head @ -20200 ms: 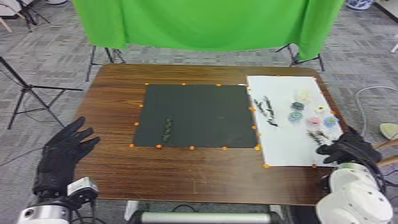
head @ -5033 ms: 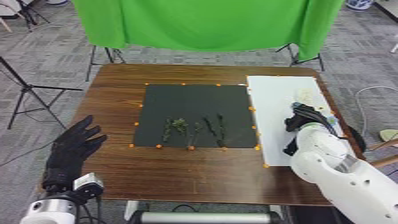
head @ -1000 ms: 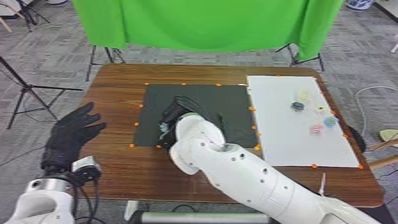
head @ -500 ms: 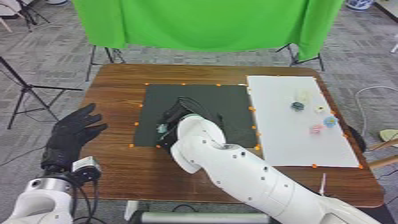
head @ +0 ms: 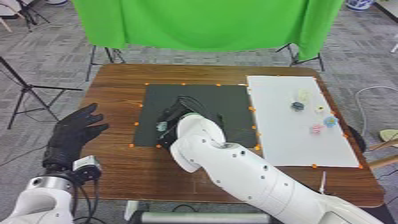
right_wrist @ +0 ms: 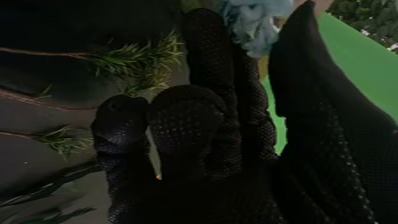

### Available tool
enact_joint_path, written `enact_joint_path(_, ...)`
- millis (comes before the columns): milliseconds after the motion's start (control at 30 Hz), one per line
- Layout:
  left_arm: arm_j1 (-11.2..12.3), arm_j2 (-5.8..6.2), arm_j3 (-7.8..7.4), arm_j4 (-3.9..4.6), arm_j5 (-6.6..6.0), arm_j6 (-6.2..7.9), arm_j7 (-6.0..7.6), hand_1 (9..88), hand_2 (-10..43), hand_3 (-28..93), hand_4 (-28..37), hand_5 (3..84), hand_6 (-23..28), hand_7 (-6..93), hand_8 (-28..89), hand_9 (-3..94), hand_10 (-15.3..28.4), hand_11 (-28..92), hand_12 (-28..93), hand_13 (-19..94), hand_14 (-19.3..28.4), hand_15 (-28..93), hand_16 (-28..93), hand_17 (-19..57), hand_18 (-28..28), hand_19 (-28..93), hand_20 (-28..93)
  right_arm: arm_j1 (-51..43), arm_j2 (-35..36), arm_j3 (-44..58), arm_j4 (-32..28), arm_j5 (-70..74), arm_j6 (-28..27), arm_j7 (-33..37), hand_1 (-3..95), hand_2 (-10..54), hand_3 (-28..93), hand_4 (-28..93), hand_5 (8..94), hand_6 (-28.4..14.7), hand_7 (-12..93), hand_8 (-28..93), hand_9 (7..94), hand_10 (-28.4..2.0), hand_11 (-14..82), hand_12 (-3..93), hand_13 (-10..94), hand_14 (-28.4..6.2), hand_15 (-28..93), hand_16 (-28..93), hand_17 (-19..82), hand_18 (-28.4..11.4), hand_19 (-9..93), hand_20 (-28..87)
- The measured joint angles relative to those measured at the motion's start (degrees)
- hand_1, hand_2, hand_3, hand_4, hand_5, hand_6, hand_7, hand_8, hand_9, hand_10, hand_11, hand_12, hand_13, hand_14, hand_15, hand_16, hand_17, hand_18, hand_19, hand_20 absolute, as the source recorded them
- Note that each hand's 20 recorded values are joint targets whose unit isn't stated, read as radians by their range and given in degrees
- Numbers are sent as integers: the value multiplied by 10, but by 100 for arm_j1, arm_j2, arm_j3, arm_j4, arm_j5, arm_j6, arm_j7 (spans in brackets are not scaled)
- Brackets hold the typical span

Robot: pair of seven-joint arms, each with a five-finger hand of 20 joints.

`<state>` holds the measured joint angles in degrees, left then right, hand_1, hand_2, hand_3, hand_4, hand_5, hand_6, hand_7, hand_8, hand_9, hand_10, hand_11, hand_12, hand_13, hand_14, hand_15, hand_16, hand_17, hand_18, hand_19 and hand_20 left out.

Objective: Arrange flowers

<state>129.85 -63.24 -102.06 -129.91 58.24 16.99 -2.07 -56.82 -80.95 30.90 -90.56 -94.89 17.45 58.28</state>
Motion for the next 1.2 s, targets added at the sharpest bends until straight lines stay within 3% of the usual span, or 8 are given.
enact_joint_path(600,-10,0,2,10,8,-32,13,271,78,797,-208,369,104,135,-95,355,204,254,122,307,284,508,-75,-74,261,706,-157,87,43,-127,-24,53,14,-37,398,-95,781,-283,642,-31,404,-32,769,-122,346,173,786,-45,787,152,386,-245,932,477)
enact_joint_path(700,20,4,2,9,-13,-1,101,270,75,802,-207,370,104,134,-95,355,203,254,122,305,284,507,-75,-74,261,706,-159,157,90,-217,-41,56,19,-106,391,-95,792,-283,637,-35,395,-39,748,-126,363,170,771,-52,794,149,374,-243,932,475)
enact_joint_path(800,160,22,-5,-34,-77,140,375,269,73,806,-208,370,102,136,-95,353,202,253,122,299,280,506,-75,-74,258,704,-160,224,140,-269,-96,53,-54,-284,386,-95,803,-283,624,-38,389,-50,729,-134,375,166,762,-55,803,140,363,-244,932,469)
enact_joint_path(867,336,29,-20,-104,-139,326,628,267,73,809,-208,368,100,136,-96,346,199,252,120,293,276,505,-77,-74,257,703,-159,239,162,-208,-165,-4,-365,-491,383,-95,809,-283,621,-40,379,-60,727,-136,380,163,764,-58,823,136,365,-247,932,475)
enact_joint_path(933,544,27,-53,-182,-194,503,800,266,73,810,-209,366,99,138,-97,342,197,253,117,290,274,504,-78,-74,255,701,-159,180,169,57,-334,-190,-1067,-712,377,-95,818,-282,621,-44,365,-76,718,-144,387,164,762,-59,831,132,365,-248,932,483)
enact_joint_path(1067,895,-39,-161,-282,-254,585,838,264,73,812,-207,360,98,138,-98,333,195,253,112,278,269,498,-82,-74,252,696,-157,-238,197,936,-1057,-1022,-2724,-1081,366,-89,834,-265,596,-50,353,-183,676,-168,374,153,733,-72,836,120,342,-249,932,465)
enact_joint_path(1200,1057,-124,-182,-300,-281,595,842,262,76,809,-202,355,97,135,-98,327,193,252,106,273,266,497,-85,-75,249,693,-153,-616,510,1191,-1733,-1548,-3080,-1373,362,-88,841,-265,577,-56,343,-186,642,-181,347,145,715,-79,841,115,334,-246,932,442)
